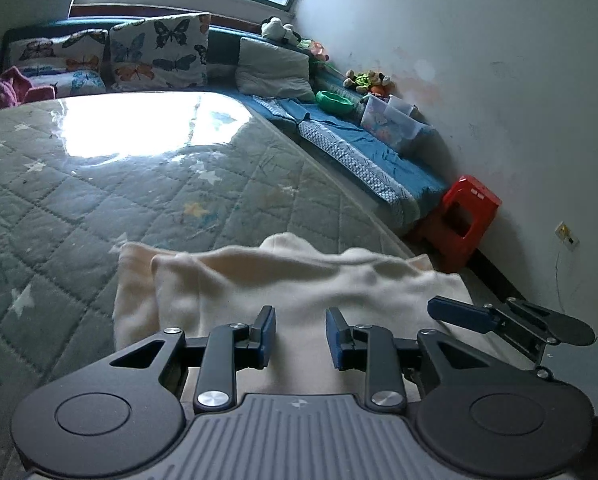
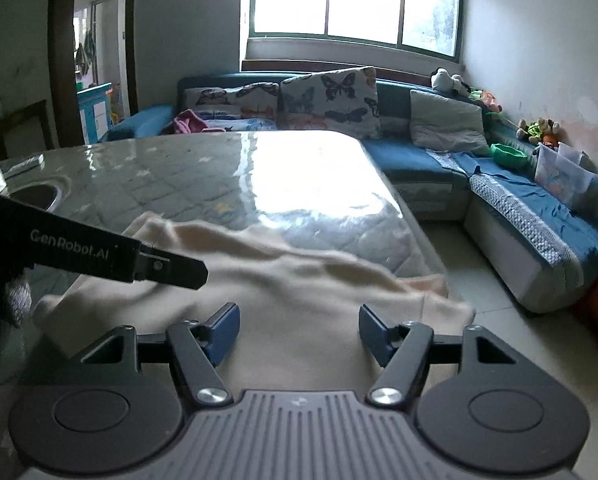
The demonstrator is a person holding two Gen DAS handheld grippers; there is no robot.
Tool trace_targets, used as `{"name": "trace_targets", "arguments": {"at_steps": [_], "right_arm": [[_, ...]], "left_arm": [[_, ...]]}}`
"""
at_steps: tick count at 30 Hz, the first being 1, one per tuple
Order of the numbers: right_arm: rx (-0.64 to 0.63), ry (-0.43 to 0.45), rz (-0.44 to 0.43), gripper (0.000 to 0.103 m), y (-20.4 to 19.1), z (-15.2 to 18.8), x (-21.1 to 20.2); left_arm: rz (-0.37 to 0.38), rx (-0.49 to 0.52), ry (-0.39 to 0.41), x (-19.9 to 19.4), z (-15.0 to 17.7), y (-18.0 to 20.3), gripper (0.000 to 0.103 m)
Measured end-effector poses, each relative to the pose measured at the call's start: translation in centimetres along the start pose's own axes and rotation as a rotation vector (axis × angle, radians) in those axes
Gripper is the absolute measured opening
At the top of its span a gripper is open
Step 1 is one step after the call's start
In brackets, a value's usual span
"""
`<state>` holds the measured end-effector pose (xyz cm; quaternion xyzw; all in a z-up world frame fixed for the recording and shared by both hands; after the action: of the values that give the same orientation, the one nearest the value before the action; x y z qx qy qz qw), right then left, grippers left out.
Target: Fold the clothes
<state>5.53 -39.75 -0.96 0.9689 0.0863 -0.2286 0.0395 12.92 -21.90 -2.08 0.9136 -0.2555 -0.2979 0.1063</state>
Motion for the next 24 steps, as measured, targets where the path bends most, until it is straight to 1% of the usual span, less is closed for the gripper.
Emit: {"name": "trace_targets", "arguments": {"at_steps": [2, 6, 12, 17, 19, 24], "right_arm": [[-0.012, 0.002, -0.001, 0.068, -0.5, 0.5, -0.9], [0.005, 0.004, -0.004, 0.068, -0.8, 1.4, -2.7], [0.028, 0.004, 0.020, 0.072, -0.7, 2.8, -4.4], [0.059, 0.017, 0.043, 0.074, -0.1, 3.4, -5.5], [0.081, 0.021, 0.046, 0.078, 0.3, 3.5, -5.7], [0.129, 0.009, 0.053, 0.078, 1.1, 3.9, -5.8]], "left_arm": [[-0.001, 0.010, 0.001, -0.6, 0.4, 0.1, 0.031], [-0.012, 0.040, 0.013, -2.0, 1.2, -0.5, 0.031], [-0.022, 0.031, 0.028, -3.5, 2.1, -1.4, 0.031], [-0.023, 0.045, 0.043, -4.7, 2.5, -1.9, 0.032], [-0.024, 0.053, 0.047, -5.1, 2.7, -1.9, 0.032], [-0.029, 0.045, 0.054, -5.4, 2.8, -2.1, 0.032]]}}
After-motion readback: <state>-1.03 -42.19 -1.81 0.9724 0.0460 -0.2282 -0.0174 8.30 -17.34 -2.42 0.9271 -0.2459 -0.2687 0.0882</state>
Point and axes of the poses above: each gripper's, at about its wrist camera, not at the fingertips, and x roughly the way its jaws point, y to its right, z to its underside, the point moved 5 cm from there along x, roughly the way its jaws point, and after that the axes turned 10 degrees about y, right-handed, at the moved point
